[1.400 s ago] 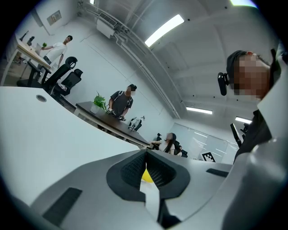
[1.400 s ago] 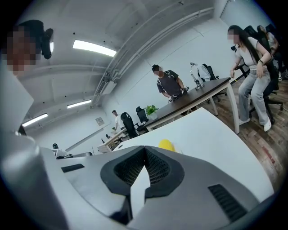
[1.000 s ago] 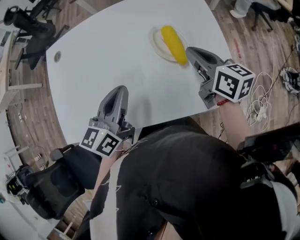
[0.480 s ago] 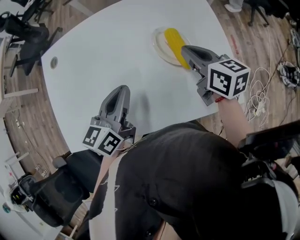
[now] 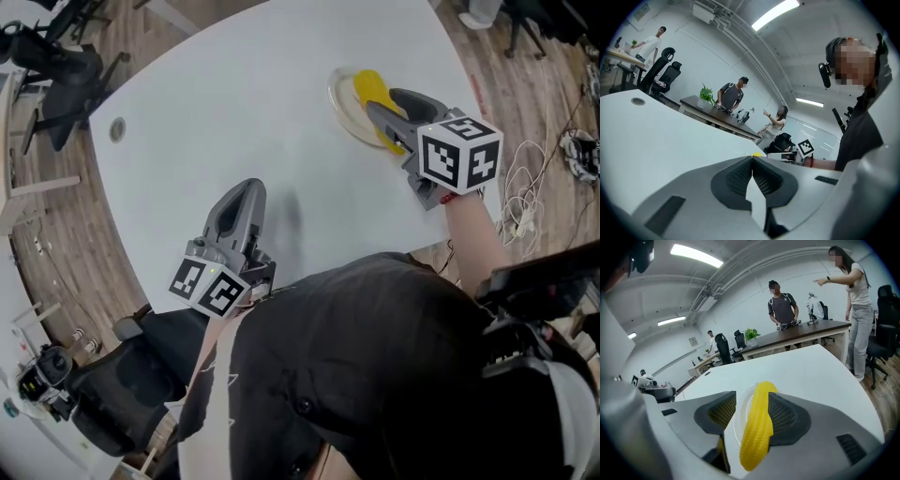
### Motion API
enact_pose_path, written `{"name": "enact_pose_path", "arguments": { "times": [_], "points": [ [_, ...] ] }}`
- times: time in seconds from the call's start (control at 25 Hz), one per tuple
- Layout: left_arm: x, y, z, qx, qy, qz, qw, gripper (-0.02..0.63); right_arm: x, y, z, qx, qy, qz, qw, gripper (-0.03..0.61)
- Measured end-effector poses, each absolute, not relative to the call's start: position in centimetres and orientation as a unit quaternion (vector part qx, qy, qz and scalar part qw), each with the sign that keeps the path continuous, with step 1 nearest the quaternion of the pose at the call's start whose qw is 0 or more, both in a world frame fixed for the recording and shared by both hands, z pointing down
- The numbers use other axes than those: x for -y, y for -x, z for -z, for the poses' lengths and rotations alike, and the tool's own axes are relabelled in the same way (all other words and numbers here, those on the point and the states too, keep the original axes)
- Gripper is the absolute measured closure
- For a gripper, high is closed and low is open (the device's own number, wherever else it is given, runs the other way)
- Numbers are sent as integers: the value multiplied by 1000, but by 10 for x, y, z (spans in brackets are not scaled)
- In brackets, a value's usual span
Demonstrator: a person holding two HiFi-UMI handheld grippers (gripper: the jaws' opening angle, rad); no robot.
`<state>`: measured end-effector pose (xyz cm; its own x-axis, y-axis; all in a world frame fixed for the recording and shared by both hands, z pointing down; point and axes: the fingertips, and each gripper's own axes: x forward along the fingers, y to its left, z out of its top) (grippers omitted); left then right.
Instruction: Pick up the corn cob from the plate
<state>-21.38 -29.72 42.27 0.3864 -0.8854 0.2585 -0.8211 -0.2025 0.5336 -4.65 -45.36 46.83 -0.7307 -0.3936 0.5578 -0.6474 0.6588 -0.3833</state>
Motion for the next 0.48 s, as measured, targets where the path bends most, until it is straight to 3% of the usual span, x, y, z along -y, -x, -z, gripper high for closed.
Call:
{"name": "enact_pose_path", "arguments": {
  "times": [0.2,0.48],
  "points": [
    [291,227,-429,554,-767,51,319,598,460,42,-489,864,-329,-245,292,371],
    [295,225,-432,546,-769,56,327,598,465,52,-500,858,-321,-255,310,363]
  ]
}}
